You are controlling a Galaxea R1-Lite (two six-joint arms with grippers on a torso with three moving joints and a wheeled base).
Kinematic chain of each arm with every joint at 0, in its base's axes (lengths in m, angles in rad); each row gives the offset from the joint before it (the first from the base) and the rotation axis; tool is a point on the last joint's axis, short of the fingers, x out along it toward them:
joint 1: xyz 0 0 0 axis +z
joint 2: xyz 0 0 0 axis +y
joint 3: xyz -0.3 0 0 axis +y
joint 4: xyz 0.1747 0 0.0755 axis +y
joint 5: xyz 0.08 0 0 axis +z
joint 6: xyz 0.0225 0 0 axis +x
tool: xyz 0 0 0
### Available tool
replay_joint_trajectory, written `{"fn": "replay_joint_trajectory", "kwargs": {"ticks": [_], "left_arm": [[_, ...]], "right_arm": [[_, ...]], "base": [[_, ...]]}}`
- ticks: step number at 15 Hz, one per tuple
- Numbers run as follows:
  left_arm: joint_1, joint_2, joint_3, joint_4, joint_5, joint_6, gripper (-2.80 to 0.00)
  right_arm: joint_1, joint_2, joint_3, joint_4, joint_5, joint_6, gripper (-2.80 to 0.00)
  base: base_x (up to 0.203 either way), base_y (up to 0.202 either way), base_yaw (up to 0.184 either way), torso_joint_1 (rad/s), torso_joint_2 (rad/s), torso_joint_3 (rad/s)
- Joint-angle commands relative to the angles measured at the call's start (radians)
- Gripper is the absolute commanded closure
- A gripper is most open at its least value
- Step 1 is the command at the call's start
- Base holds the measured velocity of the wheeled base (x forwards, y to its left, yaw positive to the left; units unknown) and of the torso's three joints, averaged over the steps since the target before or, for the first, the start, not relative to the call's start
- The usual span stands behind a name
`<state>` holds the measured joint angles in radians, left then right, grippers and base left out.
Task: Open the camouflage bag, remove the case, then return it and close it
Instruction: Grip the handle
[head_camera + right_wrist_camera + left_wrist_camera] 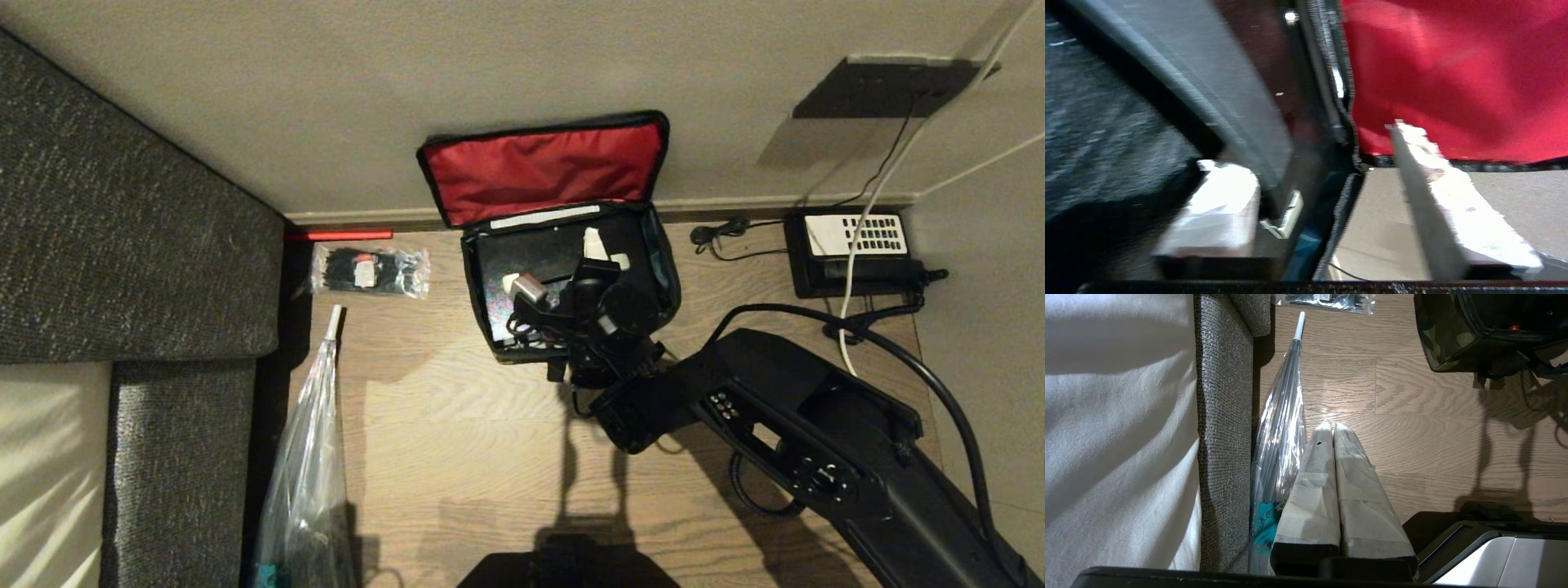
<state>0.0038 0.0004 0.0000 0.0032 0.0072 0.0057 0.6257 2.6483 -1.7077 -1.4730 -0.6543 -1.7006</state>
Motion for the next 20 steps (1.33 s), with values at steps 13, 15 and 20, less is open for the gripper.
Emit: {"fn": "replay_joint_trajectory", "kwargs": {"ticks": [13, 15, 20], "left_arm": [[0.001, -0.003, 0.003, 0.000, 0.000, 0.000, 0.00], [0.001, -0.003, 0.003, 0.000, 0.000, 0.000, 0.00], [0.001, -0.002, 0.003, 0.001, 0.000, -0.001, 0.00]], "right_arm": [[0.017, -0.071, 0.107, 0.020, -0.125, 0.064, 0.00], [0.055, -0.093, 0.102, 0.066, -0.238, 0.062, 0.00], [0.164, -0.118, 0.103, 0.062, -0.355, 0.070, 0.00]], "base": [[0.000, 0.000, 0.000, 0.000, 0.00, 0.000], [0.000, 0.000, 0.000, 0.000, 0.00, 0.000], [0.000, 0.000, 0.000, 0.000, 0.00, 0.000]]}}
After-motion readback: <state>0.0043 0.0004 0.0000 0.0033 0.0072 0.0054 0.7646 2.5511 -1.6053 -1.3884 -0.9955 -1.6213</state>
